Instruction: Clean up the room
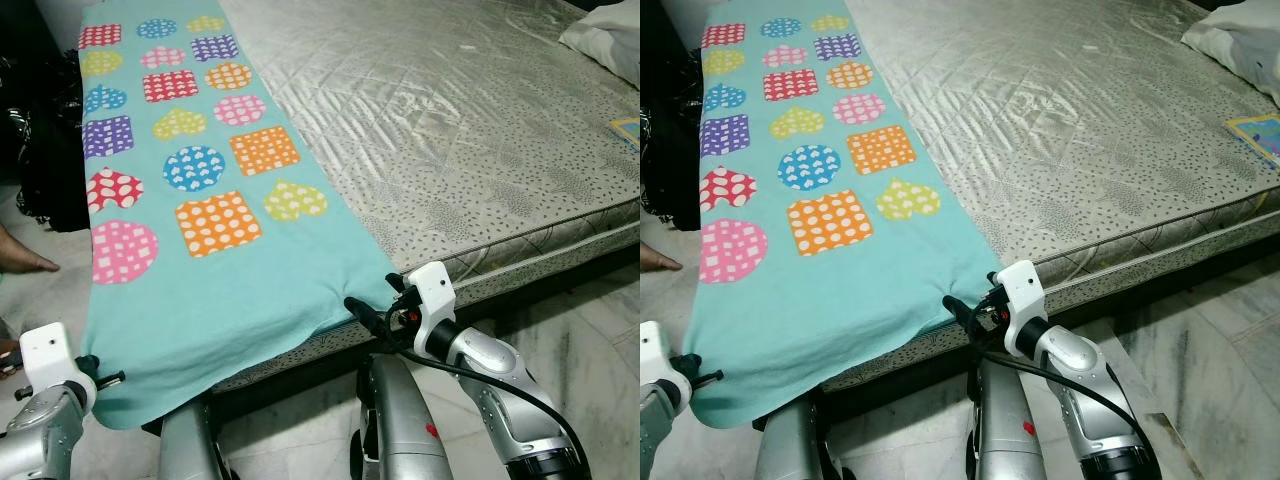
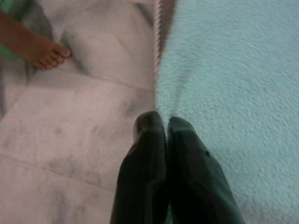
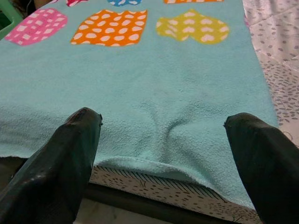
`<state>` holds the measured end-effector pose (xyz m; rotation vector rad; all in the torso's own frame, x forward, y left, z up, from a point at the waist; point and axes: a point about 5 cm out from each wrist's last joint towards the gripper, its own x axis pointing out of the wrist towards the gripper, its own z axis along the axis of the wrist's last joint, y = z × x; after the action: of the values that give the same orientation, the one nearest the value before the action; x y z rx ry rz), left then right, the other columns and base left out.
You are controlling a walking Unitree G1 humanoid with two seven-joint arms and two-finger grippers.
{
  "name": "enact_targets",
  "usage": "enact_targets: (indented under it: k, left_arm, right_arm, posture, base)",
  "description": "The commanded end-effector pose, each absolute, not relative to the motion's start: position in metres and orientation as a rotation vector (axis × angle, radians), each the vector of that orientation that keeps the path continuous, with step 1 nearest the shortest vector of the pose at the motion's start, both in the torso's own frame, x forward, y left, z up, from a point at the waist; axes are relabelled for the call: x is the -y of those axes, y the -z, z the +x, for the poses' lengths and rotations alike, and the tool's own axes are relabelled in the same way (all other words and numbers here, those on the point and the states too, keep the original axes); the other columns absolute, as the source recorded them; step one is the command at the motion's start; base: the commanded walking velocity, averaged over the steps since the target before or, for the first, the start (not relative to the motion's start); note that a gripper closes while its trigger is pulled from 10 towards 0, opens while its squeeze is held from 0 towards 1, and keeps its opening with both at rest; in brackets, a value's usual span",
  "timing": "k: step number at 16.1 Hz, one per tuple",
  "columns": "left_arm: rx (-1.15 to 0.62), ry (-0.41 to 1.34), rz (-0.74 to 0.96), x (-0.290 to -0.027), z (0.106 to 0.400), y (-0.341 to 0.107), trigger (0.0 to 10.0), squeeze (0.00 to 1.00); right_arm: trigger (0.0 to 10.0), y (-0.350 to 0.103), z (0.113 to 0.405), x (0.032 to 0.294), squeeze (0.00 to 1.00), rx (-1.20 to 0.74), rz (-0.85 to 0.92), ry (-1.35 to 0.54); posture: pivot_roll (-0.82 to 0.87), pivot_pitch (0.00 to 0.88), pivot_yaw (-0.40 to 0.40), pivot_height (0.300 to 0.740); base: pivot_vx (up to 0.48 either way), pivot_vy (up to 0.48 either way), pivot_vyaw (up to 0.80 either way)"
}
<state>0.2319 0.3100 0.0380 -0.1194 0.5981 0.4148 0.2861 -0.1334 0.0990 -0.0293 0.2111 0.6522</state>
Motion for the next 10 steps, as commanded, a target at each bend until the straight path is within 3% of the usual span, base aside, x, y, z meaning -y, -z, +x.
enact_targets:
  k: [1,2,10]
  left_arm:
    - [-0.620,-0.397,-0.088,-0.305,0.228,-0.036,10.0,0.22]
    - [-0.612,-0.377,-0.067,-0.298,0.229,-0.037,10.0,1.00]
    - [-0.611,-0.316,-0.059,-0.278,0.220,-0.039,10.0,1.00]
  right_arm:
    - [10.0,-0.099,0.287,0.131,0.00,-0.208,-0.043,-0.655]
    - [10.0,-0.099,0.288,0.130,0.00,-0.206,-0.043,-0.655]
    - [10.0,-0.100,0.296,0.127,0.00,-0.187,-0.035,-0.645]
  posture:
    - [-0.10,0.134,-0.020,0.526]
    - [-0.10,0.131,-0.022,0.526]
    - [-0.09,0.110,-0.026,0.526]
  base:
    - [0.000,0.000,0.00]
    - [0.000,0.000,0.00]
    - [0.000,0.000,0.00]
